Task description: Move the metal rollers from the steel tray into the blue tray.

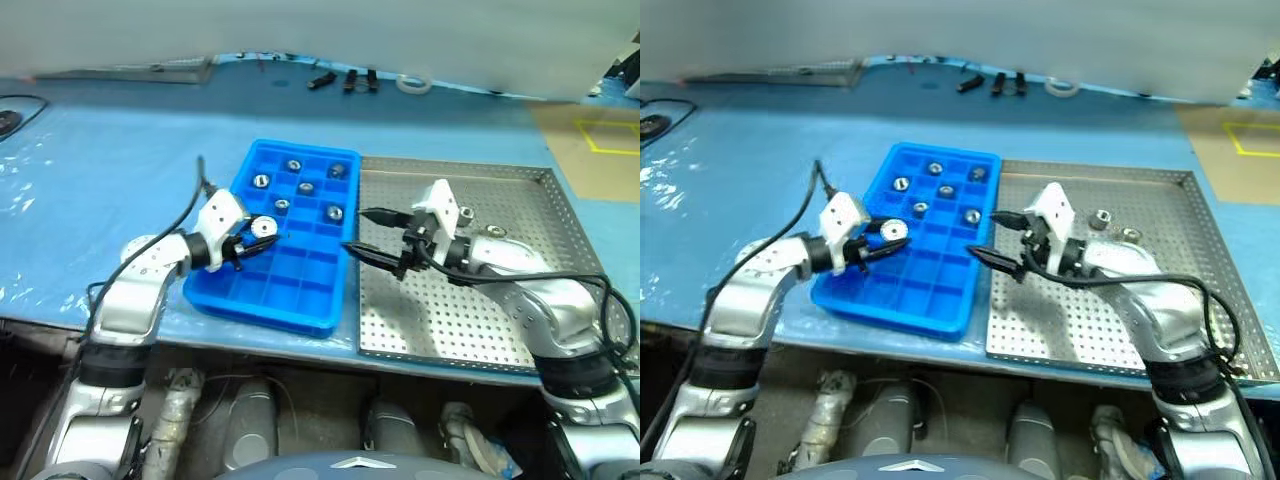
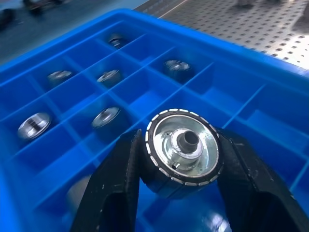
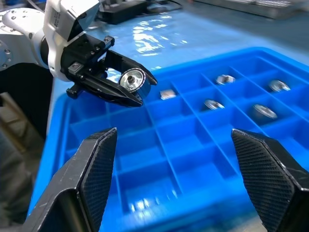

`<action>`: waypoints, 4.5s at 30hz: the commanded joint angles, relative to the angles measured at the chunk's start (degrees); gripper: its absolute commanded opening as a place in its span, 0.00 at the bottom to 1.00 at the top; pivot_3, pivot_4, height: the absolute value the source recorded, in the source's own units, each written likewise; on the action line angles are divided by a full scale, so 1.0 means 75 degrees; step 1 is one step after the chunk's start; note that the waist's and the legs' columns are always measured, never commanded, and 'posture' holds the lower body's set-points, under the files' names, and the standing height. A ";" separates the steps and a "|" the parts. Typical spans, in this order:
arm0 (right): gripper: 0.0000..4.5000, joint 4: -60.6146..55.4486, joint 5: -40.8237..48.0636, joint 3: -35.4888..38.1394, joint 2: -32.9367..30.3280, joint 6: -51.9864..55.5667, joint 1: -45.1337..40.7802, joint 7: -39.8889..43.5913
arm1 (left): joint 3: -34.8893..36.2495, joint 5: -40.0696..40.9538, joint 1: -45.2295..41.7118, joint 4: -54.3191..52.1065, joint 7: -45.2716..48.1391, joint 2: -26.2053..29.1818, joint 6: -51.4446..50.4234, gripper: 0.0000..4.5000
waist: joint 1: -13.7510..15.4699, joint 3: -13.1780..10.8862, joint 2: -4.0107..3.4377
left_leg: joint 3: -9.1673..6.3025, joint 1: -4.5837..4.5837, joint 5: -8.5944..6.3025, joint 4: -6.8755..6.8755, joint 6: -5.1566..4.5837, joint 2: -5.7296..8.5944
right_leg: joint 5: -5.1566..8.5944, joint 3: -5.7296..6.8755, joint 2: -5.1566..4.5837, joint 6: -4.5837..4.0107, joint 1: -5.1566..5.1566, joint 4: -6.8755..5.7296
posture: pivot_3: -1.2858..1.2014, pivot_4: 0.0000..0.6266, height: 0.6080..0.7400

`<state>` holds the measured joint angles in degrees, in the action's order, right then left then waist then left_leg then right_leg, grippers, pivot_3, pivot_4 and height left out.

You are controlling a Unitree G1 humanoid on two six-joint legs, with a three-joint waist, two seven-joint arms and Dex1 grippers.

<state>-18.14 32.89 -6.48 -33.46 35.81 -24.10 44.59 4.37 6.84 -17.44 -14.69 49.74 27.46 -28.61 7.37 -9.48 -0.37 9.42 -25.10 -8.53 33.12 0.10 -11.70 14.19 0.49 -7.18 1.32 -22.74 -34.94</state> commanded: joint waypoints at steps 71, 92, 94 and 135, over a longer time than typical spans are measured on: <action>0.88 -0.5581 -0.0325 0.4840 0.1342 0.0239 0.6289 -0.4772 | -0.2208 -0.1302 -0.7178 1.1740 -0.0028 -0.5057 0.5059 0.83 | -0.1522 0.0010 0.0002 | 0.0042 0.0016 0.0067 -0.0044 0.0030 -0.0008 | -0.0064 -0.0088 0.0082 0.0053 -0.0039 0.0034 | 0.22 0.24 1.00; 0.88 -0.5581 0.0229 0.3830 0.0409 -0.1424 0.7979 -0.6557 | -0.2181 -0.2055 -0.6898 1.2244 -0.1812 -0.6205 0.4575 0.83 | -0.3089 0.0007 0.0007 | 0.0060 -0.0049 -0.0007 -0.0005 -0.0079 0.0088 | -0.0057 -0.0064 -0.0032 0.0153 -0.0021 0.0135 | 0.19 0.24 1.00; 0.88 -0.5581 0.0239 0.3778 0.0365 -0.1472 0.8018 -0.6650 | -0.2189 -0.2139 -0.6870 1.2266 -0.1931 -0.6206 0.4496 0.83 | -0.3196 0.0007 0.0007 | 0.0056 -0.0056 -0.0017 -0.0005 -0.0095 0.0096 | -0.0063 -0.0054 -0.0040 0.0161 -0.0002 0.0166 | 0.19 0.24 1.00; 0.88 -0.4025 0.0842 0.2959 -0.0423 -0.0135 0.4488 -0.4938 | -0.1025 -0.0914 -0.6182 0.9300 0.1025 -0.3238 0.4717 0.38 | -0.3524 0.0004 0.0007 | -0.0021 -0.0063 -0.0047 0.0035 -0.0277 0.0248 | -0.0063 0.0143 -0.0270 0.0204 0.0199 0.0276 | 0.35 0.24 1.00</action>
<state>-48.97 38.00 16.25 -35.80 34.60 11.95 4.83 -4.36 -2.04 -64.72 60.69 56.19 1.66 8.43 -19.06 -9.45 -0.32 9.22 -25.55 -8.88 33.38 -1.99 -9.84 13.72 1.62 -9.21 2.84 -21.17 -32.88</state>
